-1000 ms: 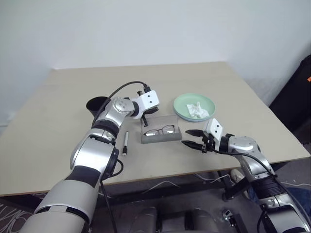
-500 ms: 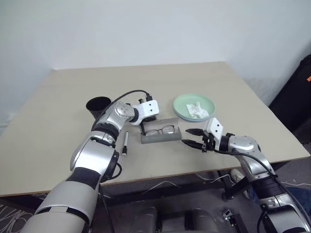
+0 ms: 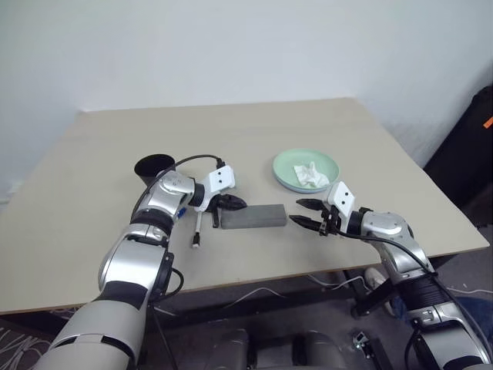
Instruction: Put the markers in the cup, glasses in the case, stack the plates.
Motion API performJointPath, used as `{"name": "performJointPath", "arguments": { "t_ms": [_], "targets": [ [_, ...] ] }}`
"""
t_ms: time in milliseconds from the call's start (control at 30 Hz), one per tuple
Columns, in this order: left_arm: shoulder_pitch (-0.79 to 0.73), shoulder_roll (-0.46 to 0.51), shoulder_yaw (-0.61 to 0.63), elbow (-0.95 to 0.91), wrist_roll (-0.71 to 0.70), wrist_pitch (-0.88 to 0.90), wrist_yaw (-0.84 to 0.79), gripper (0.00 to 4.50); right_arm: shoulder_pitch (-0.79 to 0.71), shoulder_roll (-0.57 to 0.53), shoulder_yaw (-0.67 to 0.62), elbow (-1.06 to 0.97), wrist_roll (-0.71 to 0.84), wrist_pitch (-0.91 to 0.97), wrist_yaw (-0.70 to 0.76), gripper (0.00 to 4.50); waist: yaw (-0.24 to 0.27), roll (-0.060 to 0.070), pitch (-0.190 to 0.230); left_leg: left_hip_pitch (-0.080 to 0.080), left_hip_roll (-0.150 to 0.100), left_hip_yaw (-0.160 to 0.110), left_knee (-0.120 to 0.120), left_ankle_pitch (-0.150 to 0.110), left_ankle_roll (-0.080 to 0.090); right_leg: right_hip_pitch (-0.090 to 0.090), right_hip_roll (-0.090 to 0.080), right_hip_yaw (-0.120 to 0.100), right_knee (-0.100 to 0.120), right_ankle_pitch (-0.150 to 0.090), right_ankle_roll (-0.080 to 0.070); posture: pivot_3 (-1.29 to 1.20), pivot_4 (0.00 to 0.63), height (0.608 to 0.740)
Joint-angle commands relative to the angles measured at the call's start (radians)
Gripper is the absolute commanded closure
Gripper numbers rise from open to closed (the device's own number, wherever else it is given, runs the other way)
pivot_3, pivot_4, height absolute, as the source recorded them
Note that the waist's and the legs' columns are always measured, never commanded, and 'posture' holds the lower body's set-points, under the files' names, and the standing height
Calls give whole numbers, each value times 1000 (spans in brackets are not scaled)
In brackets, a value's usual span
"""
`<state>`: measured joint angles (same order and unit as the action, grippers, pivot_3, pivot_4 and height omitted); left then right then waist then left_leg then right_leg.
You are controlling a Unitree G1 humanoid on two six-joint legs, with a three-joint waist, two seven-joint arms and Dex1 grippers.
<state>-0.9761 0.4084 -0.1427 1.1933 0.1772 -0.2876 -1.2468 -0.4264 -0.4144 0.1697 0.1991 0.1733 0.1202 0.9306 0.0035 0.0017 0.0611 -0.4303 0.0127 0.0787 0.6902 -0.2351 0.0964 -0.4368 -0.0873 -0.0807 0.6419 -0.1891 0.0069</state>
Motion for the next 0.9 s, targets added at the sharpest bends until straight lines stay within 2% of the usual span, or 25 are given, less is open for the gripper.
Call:
{"name": "performJointPath", "arguments": {
  "t_ms": [33,167,367,533,733,900],
  "targets": [
    [36,18,10,-54,-11,-4,69,4480,-45,8,-17,8,-1,-25,-10,2196,0,0,0,0,0,0,0,0,0,0,0,0,0,0,0,0,0,740],
    [95,19,66,-196,-75,65,165,4480,-53,15,-16,20,-4,-31,-8,2196,-2,0,0,0,1,1,2,0,0,0,1,1,1,3,-1,0,0,740],
    [386,10,155,-763,-168,471,339,4480,-62,19,-15,39,-3,-42,-1,2196,-4,0,0,0,1,5,1,0,0,-3,1,7,1,7,-4,0,0,740],
    [553,-43,213,-1075,-167,716,577,4480,-69,21,-14,55,-3,-49,9,2196,-3,0,0,0,1,8,1,0,0,-5,1,9,1,8,-3,0,0,740],
    [626,-154,263,-1348,-136,1069,850,4480,-75,23,-10,75,-5,-58,25,2196,-3,0,0,1,1,10,1,0,0,-5,1,11,-1,12,2,0,0,740],
    [602,-203,317,-1439,-122,1264,1018,4480,-81,27,-8,92,-9,-68,34,2196,-4,0,0,1,2,10,1,0,0,-6,1,12,-1,14,0,0,0,740]
  ]
}}
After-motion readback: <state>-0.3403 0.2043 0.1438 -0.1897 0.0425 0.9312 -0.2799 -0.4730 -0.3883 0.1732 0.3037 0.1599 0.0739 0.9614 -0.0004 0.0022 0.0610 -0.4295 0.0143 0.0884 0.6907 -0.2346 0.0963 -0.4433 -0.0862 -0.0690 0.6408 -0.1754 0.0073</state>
